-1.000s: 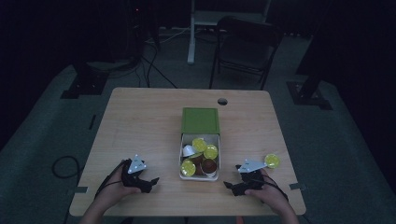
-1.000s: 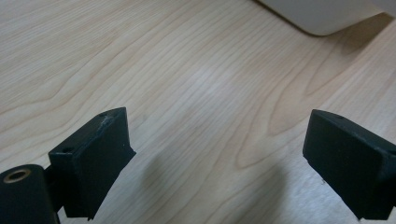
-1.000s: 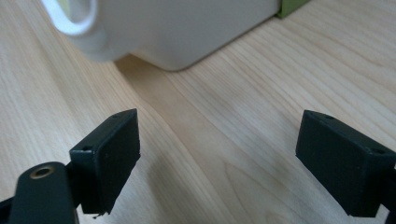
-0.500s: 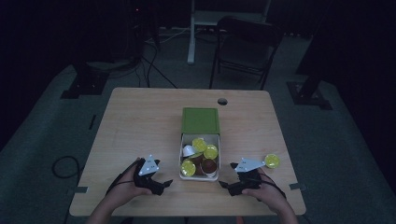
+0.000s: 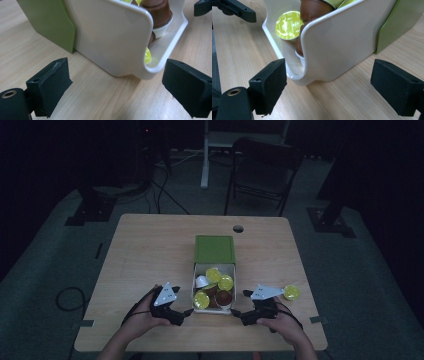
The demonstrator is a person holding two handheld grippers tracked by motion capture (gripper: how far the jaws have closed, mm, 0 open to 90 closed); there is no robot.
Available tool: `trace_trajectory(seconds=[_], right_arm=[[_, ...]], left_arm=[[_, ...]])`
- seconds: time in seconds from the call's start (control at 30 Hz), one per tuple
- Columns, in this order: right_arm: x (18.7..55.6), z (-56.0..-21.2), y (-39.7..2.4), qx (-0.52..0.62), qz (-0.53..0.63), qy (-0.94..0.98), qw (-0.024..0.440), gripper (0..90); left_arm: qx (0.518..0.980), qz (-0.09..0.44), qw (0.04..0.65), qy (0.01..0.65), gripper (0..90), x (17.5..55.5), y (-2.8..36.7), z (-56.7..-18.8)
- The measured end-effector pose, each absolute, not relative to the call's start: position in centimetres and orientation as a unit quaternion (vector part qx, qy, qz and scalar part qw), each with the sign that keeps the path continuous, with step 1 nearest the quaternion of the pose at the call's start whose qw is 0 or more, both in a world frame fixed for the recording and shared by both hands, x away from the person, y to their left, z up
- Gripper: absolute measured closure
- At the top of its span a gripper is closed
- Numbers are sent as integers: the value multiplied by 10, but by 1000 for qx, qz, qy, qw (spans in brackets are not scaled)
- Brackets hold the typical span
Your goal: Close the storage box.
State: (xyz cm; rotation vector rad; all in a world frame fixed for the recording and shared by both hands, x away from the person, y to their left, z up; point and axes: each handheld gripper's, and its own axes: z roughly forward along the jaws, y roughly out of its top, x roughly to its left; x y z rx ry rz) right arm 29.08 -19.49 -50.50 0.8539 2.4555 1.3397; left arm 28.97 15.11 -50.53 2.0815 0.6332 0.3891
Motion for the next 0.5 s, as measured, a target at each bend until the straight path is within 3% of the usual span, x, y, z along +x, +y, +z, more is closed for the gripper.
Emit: trace_trajectory(seconds=[0.5], right_arm=[[304, -505, -196, 319, 460, 820, 117, 127]], left_arm=[[827, 171, 461, 273, 80, 304, 146, -504]])
